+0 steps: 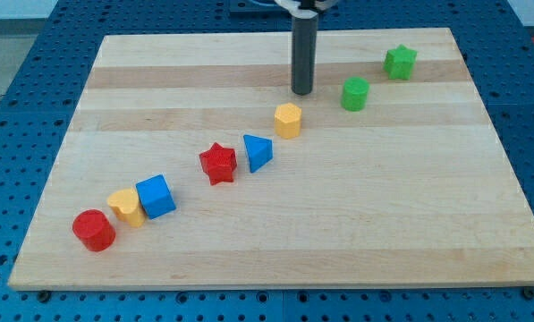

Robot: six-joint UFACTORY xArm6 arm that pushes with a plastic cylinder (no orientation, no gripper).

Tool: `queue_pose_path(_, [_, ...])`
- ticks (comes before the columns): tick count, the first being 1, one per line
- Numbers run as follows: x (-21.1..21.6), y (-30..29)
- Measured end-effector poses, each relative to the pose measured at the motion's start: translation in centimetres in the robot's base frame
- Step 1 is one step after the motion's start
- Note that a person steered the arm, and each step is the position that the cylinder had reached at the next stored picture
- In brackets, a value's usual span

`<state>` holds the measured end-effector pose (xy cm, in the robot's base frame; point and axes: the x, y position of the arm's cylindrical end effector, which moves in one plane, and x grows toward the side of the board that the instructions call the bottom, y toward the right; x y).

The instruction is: Slightly move the green circle towards the down

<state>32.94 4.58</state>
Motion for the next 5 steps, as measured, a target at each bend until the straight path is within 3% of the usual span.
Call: queue_pose_path(5, [-3.3,4.5])
